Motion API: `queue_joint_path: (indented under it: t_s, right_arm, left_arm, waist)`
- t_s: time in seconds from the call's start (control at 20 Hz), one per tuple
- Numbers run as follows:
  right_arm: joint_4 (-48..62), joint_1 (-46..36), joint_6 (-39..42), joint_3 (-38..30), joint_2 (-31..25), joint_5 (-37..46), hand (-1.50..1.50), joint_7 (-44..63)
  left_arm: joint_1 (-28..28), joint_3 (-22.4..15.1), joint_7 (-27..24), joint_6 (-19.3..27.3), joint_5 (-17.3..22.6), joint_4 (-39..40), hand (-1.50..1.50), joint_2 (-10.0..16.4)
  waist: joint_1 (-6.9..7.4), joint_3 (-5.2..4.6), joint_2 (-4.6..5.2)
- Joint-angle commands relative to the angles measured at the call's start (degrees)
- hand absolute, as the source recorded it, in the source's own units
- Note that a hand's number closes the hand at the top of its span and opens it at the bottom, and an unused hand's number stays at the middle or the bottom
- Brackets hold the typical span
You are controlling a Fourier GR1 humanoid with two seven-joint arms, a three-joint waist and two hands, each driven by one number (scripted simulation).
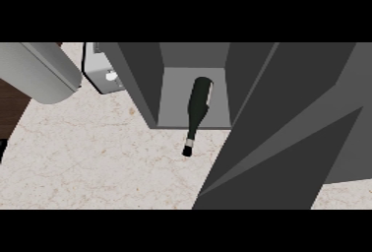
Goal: Pick up the wine, place it into the cabinet and close the cabinet
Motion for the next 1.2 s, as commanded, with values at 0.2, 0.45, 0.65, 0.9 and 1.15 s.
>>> queue_joint_path:
  t_s: [0.2, 0.45, 0.65, 0.9, 1.15]
  right_arm:
    - [6.8, -16.5, -13.9, 11.2, 3.5, 8.0, 1.5, 1.6]
    - [10.2, -25.9, -18.2, 8.7, 3.3, 5.6, 1.5, 5.0]
    - [13.9, -31.3, -20.9, 4.4, 3.2, -0.3, 1.5, 4.4]
    - [19.4, -41.8, -22.4, -2.2, 3.3, -7.0, 1.5, 4.5]
    - [33.7, -56.2, -25.1, -8.7, 3.6, -13.5, 1.5, 0.5]
  left_arm:
    - [-2.2, 1.9, 3.0, -1.7, 1.8, -0.1, -1.5, -0.7]
    - [-3.3, 0.1, 1.7, -3.1, 0.1, 3.0, -1.5, -3.2]
    - [-4.0, 1.1, 4.9, -2.8, 2.3, 0.8, -1.5, -2.3]
    - [-7.6, 1.3, 6.6, -2.7, 2.8, 2.7, -1.5, -2.4]
    - [-7.5, 0.1, 8.0, 0.2, 1.1, 1.1, -1.5, -4.1]
  waist:
    - [0.27, 0.04, 0.25]
    - [0.72, -0.05, 0.4]
    - [1.99, -0.01, 0.64]
    - [2.4, -0.07, 1.01]
    - [2.29, 0.08, 0.8]
